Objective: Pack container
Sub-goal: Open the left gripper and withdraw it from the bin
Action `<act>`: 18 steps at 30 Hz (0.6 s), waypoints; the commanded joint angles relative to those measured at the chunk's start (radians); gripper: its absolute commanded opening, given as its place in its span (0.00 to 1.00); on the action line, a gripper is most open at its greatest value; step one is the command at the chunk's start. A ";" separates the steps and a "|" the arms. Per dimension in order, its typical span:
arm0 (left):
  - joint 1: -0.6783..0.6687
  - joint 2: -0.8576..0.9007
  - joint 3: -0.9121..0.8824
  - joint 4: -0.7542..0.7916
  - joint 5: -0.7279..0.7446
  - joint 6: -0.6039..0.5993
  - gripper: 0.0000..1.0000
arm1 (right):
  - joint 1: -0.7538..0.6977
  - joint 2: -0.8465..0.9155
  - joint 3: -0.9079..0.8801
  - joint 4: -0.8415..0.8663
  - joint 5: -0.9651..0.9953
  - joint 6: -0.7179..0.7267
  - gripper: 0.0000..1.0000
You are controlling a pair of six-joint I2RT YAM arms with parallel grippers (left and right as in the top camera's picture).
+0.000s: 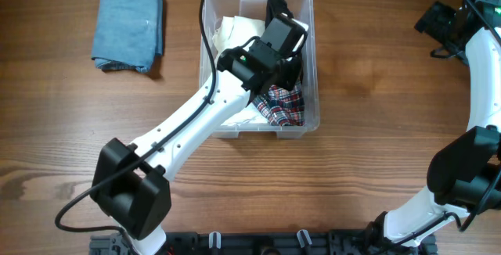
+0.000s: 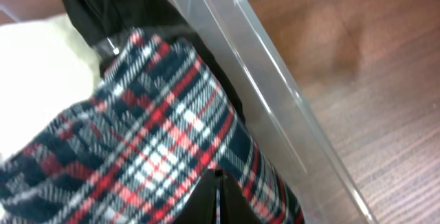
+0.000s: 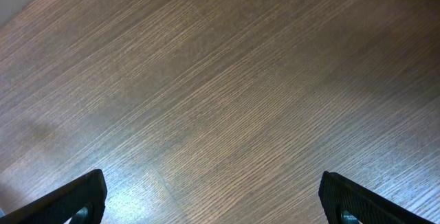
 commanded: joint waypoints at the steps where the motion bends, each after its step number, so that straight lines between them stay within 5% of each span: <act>1: 0.003 0.039 0.014 0.047 -0.029 -0.002 0.04 | -0.002 0.013 -0.002 0.003 -0.009 0.013 1.00; 10: 0.053 0.218 0.014 0.088 -0.029 -0.010 0.04 | -0.002 0.013 -0.002 0.003 -0.009 0.013 1.00; 18: 0.046 0.120 0.022 0.120 -0.097 -0.002 0.08 | -0.002 0.013 -0.002 0.003 -0.009 0.014 1.00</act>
